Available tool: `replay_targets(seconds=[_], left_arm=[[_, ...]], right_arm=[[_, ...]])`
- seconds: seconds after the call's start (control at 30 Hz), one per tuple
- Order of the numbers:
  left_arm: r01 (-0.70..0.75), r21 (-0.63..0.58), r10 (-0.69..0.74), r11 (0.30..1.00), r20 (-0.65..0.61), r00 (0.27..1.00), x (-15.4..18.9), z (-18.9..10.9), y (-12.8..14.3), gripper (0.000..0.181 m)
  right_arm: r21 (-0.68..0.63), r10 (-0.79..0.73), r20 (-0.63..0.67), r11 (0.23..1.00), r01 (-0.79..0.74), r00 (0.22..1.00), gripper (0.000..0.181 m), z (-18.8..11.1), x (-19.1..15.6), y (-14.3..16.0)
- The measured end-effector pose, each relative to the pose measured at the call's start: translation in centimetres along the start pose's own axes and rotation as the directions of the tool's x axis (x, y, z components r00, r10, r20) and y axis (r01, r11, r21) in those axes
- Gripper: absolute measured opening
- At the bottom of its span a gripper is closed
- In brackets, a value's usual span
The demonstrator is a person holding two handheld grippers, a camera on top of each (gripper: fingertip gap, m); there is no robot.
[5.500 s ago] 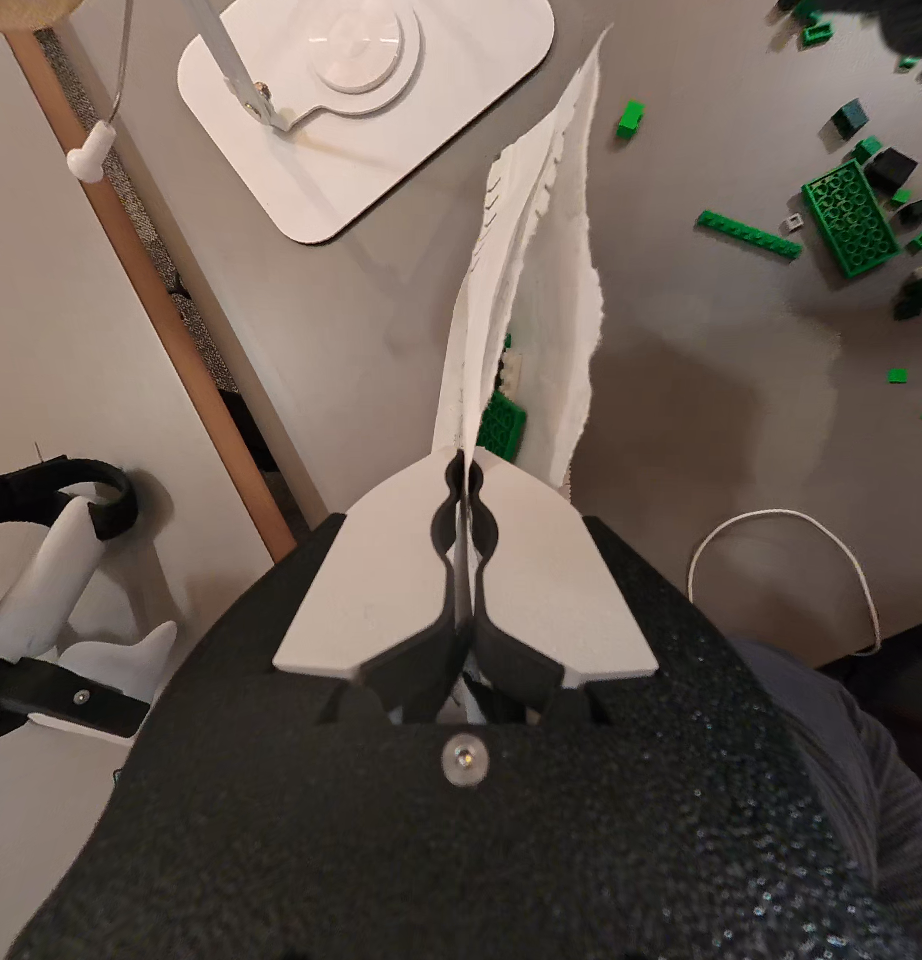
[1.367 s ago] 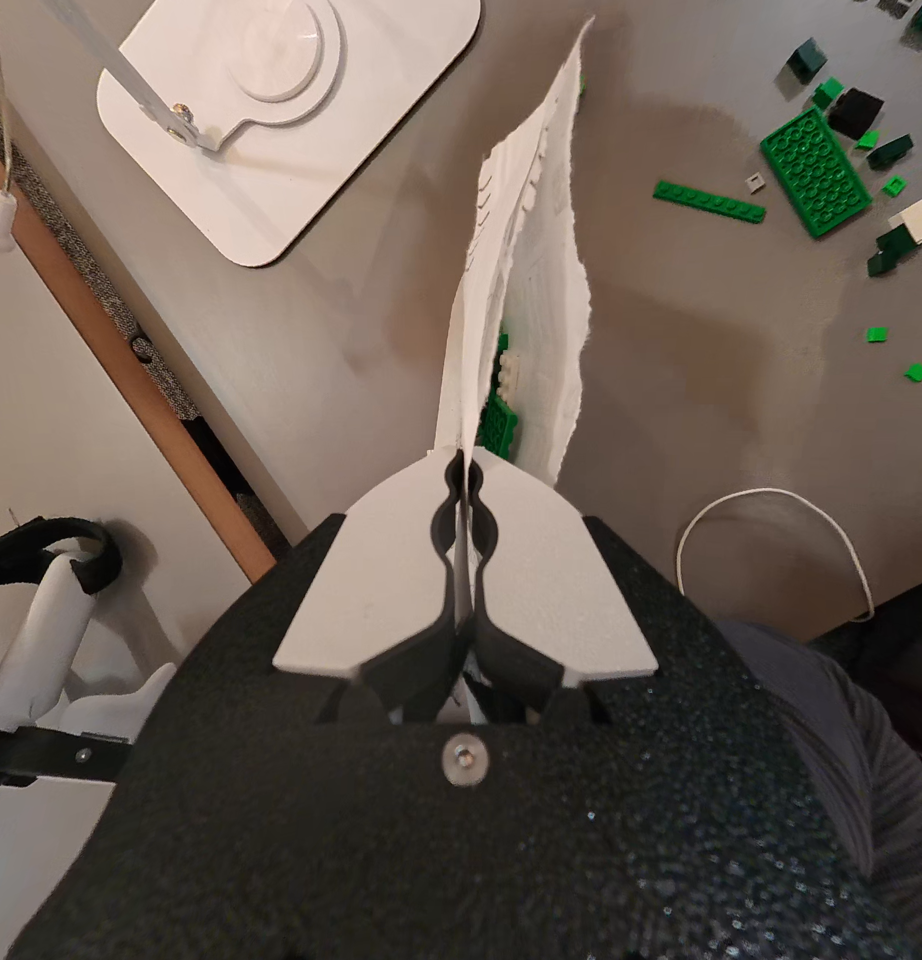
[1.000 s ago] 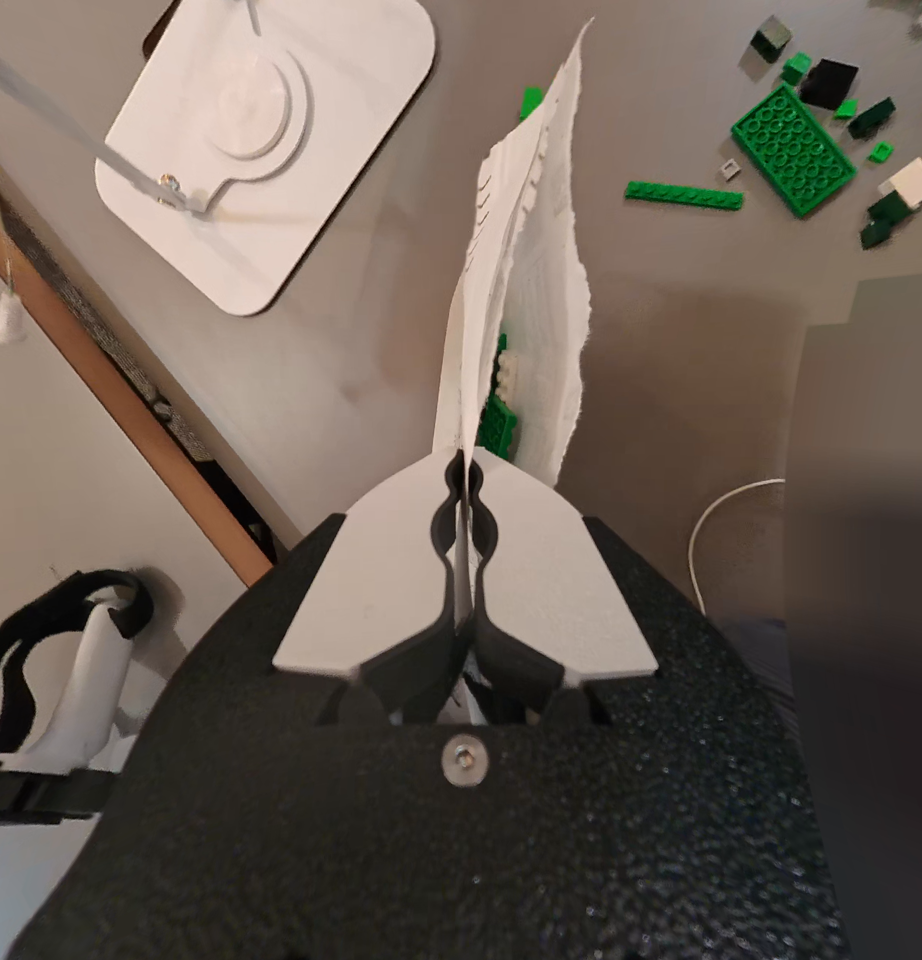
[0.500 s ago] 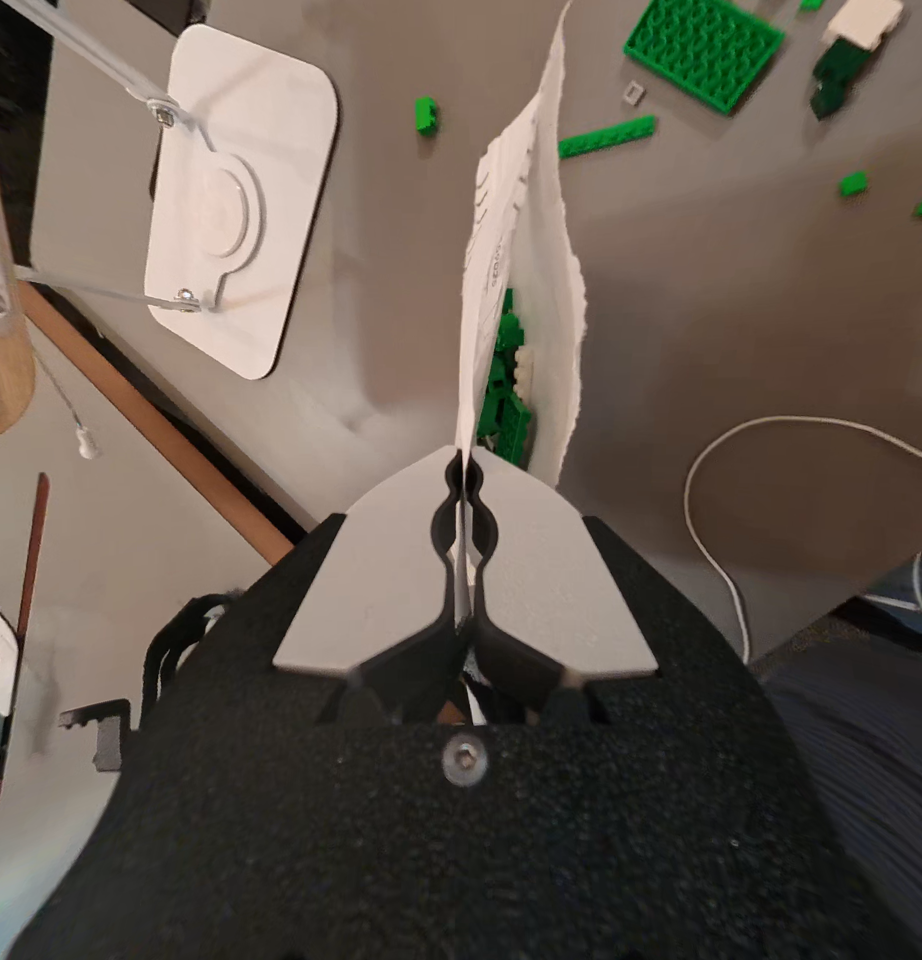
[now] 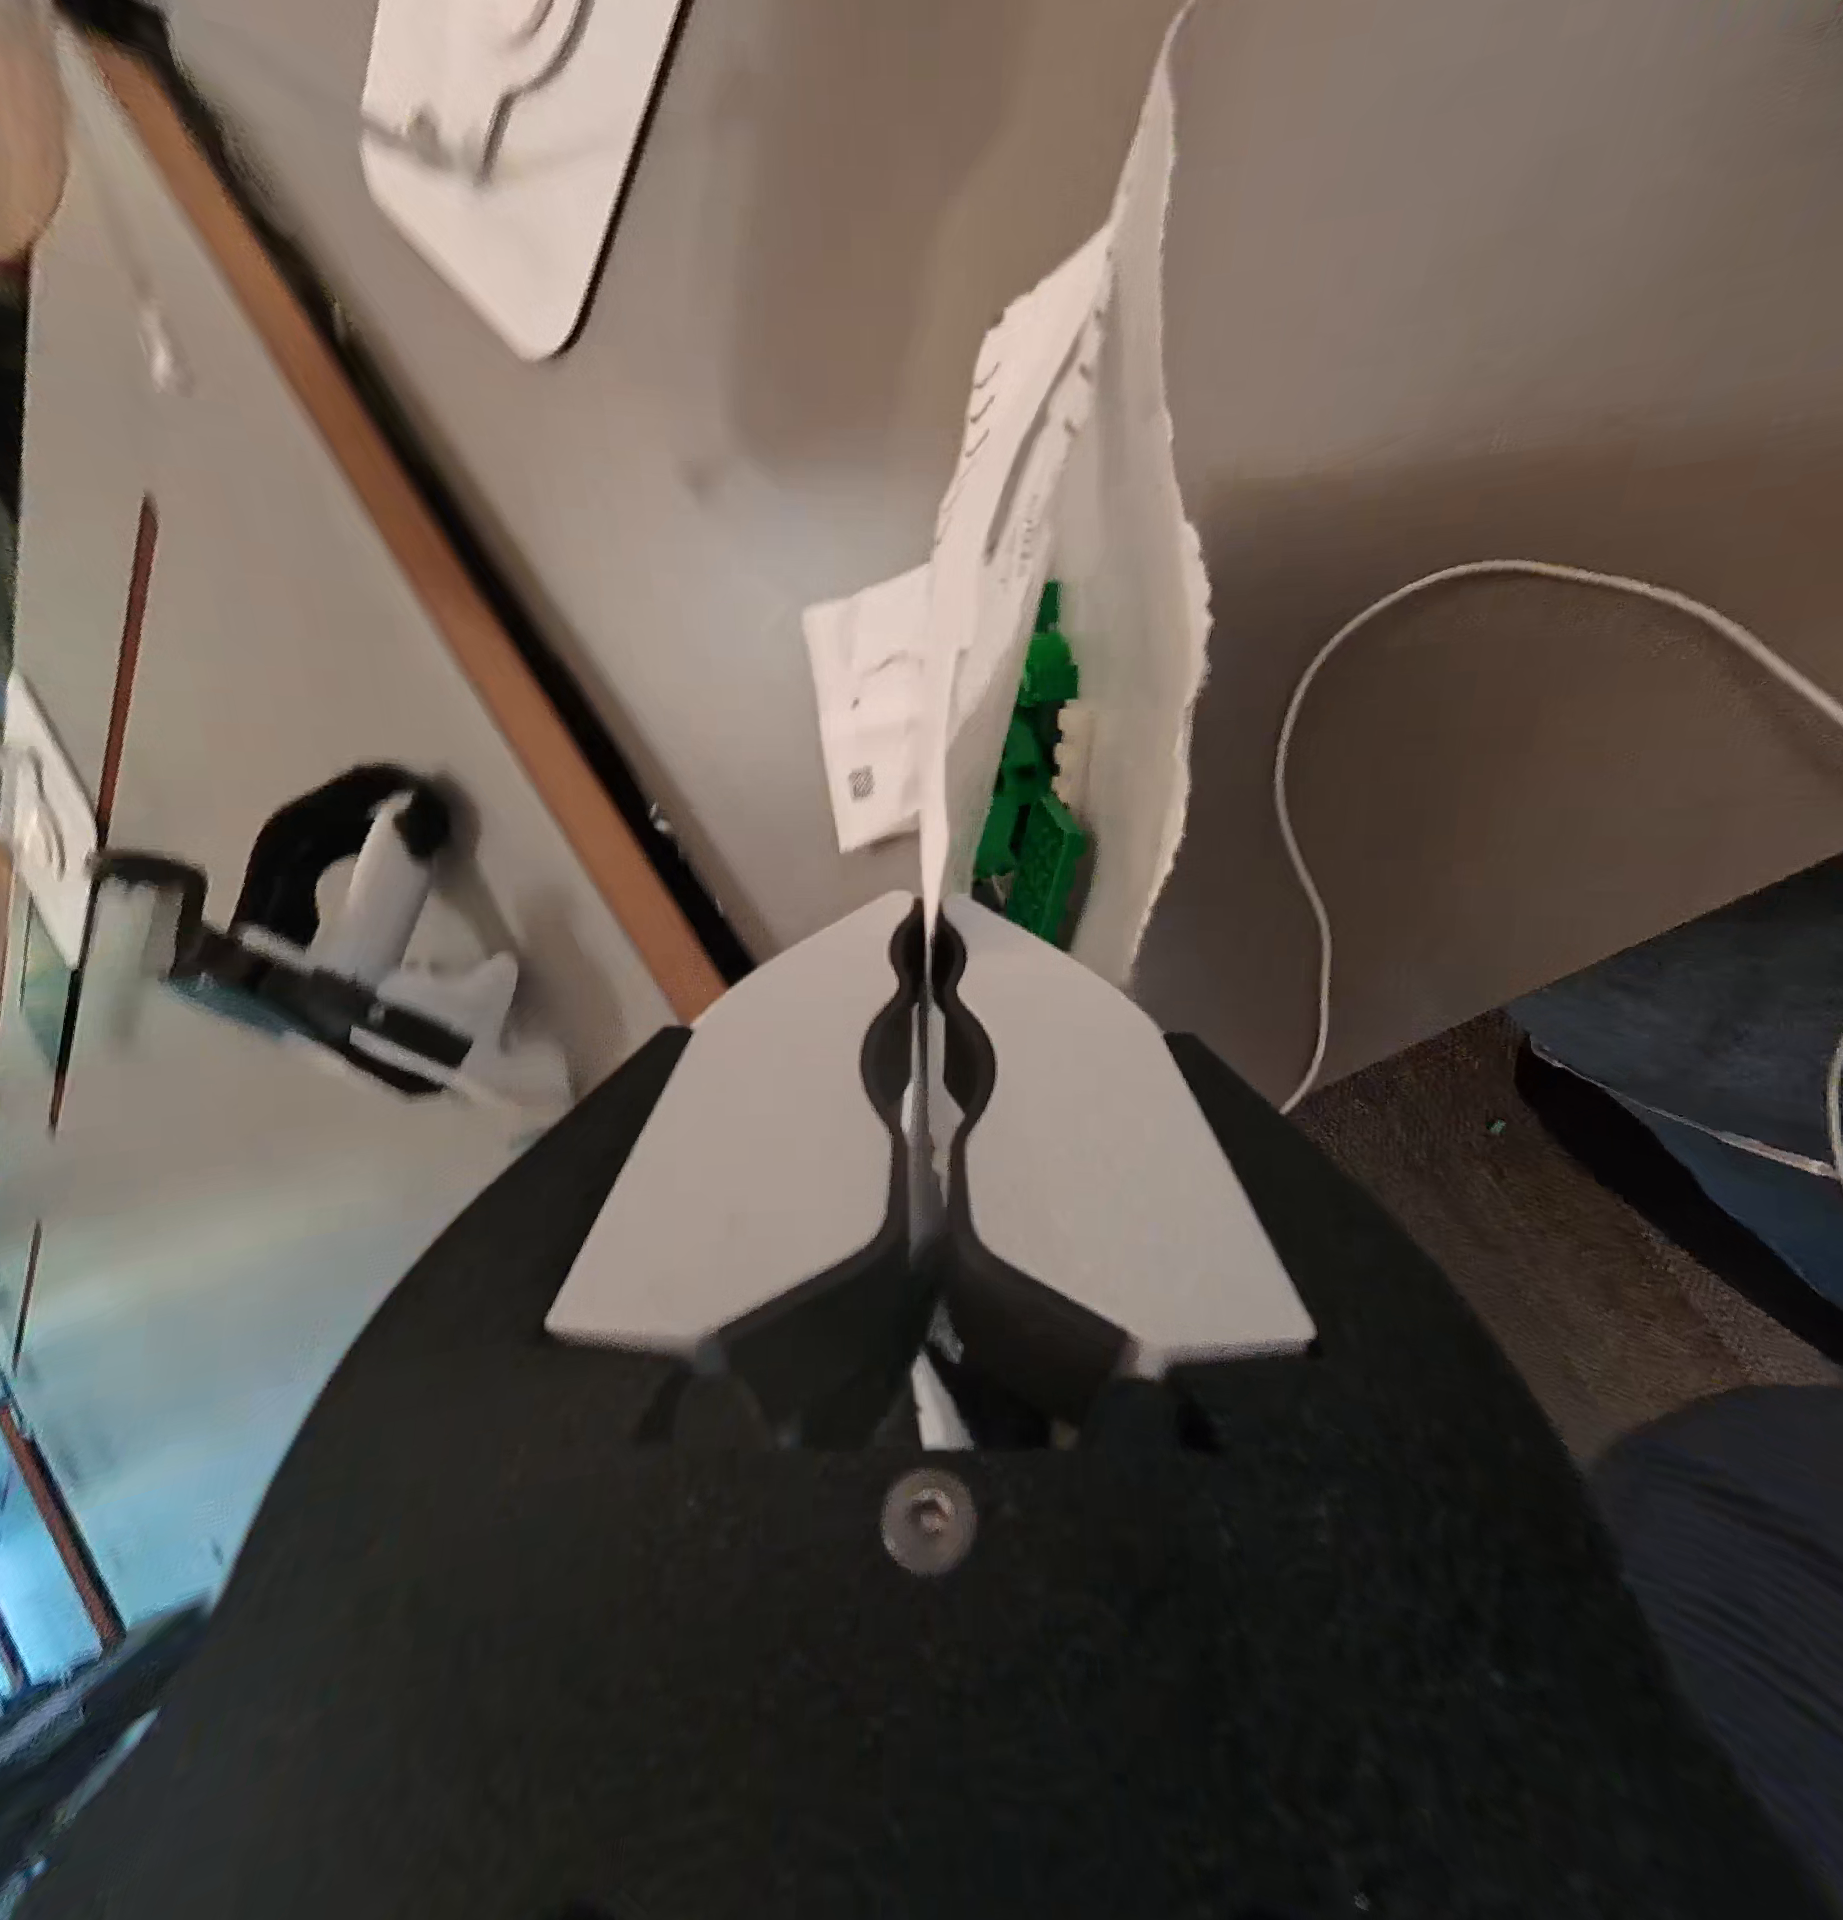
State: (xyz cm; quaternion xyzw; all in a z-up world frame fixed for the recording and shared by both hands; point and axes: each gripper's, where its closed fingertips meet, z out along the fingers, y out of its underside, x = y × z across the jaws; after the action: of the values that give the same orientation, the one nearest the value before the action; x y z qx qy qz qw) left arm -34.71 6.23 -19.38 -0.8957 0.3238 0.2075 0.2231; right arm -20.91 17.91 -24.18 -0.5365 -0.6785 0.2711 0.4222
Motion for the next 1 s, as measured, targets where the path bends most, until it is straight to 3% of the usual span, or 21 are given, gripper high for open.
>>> replay_targets(seconds=[0.1,0.27,0.37,0.57,0.67,0.73,0.83,1.0], left_arm=[[0.082,-0.018,-0.080,0.997,0.065,0.995,-2.0,-2.0,0.4,0.000],[0.129,-0.043,-0.122,0.991,0.137,0.983,-5.0,-3.6,0.3,0.000],[0.165,-0.064,-0.156,0.984,0.121,0.980,-5.9,-3.3,0.8,0.000],[0.182,-0.085,-0.175,0.980,0.087,0.981,-6.4,-2.8,1.7,0.000],[0.159,-0.087,-0.152,0.983,0.088,0.985,-6.5,-2.7,1.4,0.000],[0.154,-0.088,-0.147,0.984,0.077,0.986,-6.4,-2.5,1.2,0.000],[0.145,-0.079,-0.141,0.986,0.060,0.988,-6.2,-2.0,0.8,0.000],[0.142,-0.073,-0.137,0.987,0.062,0.989,-6.3,-1.2,1.0,0.000]], right_arm=[[-0.101,-0.227,0.059,0.967,0.232,0.972,0.059,4.8,-0.5,-0.6],[-0.192,-0.560,0.222,0.777,0.599,0.798,0.055,11.9,-2.3,-1.0],[-0.143,-0.748,0.261,0.595,0.791,0.610,0.047,14.2,-2.6,-1.6],[-0.033,-0.964,0.248,0.092,0.995,0.097,0.036,16.6,-3.1,-1.9],[-0.046,-0.963,0.269,-0.006,0.999,0.006,0.031,17.2,-2.7,-1.9],[-0.064,-0.962,0.274,-0.028,0.998,-0.010,0.022,17.6,-2.5,-1.7],[-0.086,-0.965,0.258,0.027,0.996,0.049,0.000,18.2,-2.6,-1.3],[-0.134,-0.951,0.170,0.236,0.962,0.257,0.000,17.2,-1.6,-1.0]])
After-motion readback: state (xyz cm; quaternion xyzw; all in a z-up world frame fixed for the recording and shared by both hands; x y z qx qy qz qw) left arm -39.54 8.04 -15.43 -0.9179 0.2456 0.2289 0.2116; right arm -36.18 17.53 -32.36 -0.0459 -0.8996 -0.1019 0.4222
